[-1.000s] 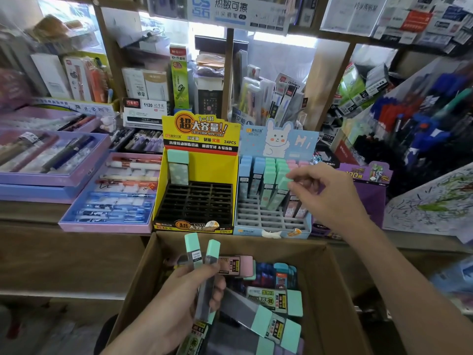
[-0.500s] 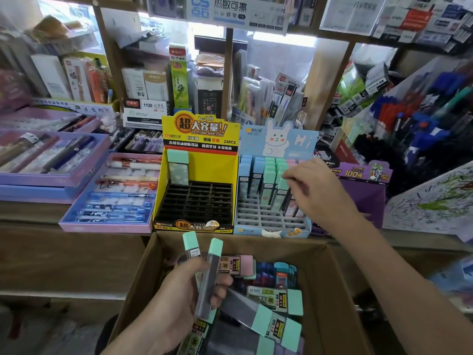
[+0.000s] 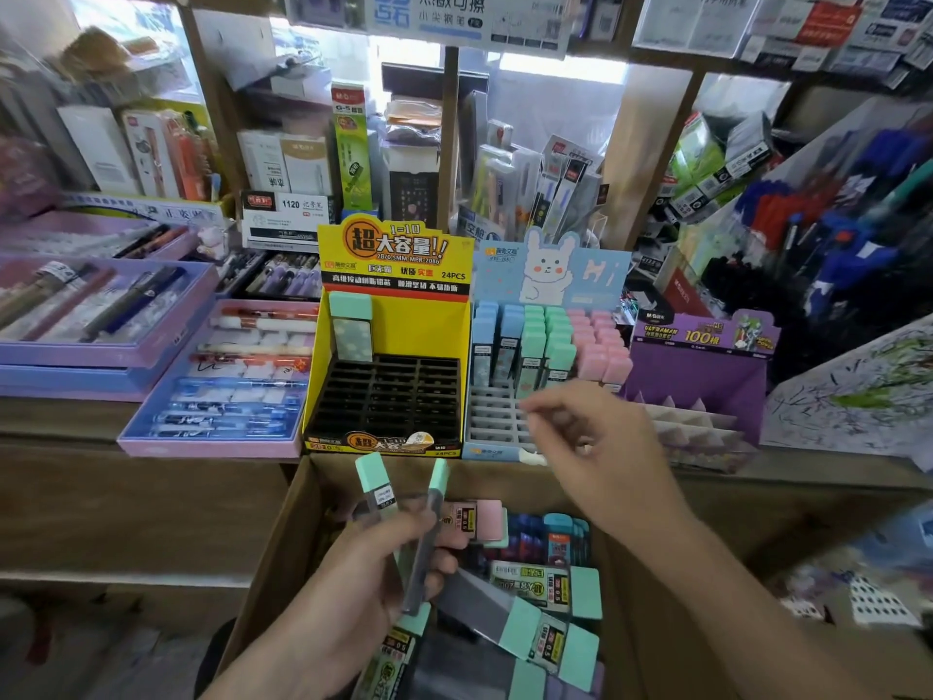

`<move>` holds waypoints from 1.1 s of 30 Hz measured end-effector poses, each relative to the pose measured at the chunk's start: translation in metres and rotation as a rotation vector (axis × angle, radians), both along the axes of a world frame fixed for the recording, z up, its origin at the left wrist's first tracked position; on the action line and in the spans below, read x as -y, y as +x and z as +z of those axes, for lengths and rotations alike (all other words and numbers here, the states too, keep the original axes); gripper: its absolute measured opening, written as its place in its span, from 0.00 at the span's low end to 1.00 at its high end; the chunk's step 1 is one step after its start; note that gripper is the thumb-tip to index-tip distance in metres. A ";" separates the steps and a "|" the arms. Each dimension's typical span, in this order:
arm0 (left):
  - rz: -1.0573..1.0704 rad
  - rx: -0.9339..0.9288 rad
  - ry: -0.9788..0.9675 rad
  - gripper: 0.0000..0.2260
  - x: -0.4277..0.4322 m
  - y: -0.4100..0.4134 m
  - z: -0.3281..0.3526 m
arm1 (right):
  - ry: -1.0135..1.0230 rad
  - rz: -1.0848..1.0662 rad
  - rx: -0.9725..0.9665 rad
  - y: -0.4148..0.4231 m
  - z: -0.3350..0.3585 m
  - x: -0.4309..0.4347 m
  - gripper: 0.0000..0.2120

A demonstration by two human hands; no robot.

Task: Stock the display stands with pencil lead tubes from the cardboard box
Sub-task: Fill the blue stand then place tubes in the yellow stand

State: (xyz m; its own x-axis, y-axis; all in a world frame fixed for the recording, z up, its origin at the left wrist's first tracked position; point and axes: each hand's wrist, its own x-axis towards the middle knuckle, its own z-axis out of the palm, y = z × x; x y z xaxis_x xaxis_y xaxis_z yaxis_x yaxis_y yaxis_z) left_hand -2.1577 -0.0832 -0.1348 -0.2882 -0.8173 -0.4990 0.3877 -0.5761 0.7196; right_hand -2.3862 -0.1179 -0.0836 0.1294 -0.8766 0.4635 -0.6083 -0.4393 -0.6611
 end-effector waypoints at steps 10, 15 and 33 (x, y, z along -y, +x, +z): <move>-0.053 0.144 -0.128 0.14 -0.006 -0.007 0.003 | 0.601 0.169 0.601 0.024 -0.061 -0.028 0.09; -0.054 0.213 -0.144 0.19 -0.005 -0.006 0.000 | 0.608 0.220 0.617 0.022 -0.060 -0.025 0.10; 0.078 0.119 0.034 0.16 0.002 -0.003 -0.001 | 0.155 0.075 0.503 -0.007 -0.001 0.001 0.10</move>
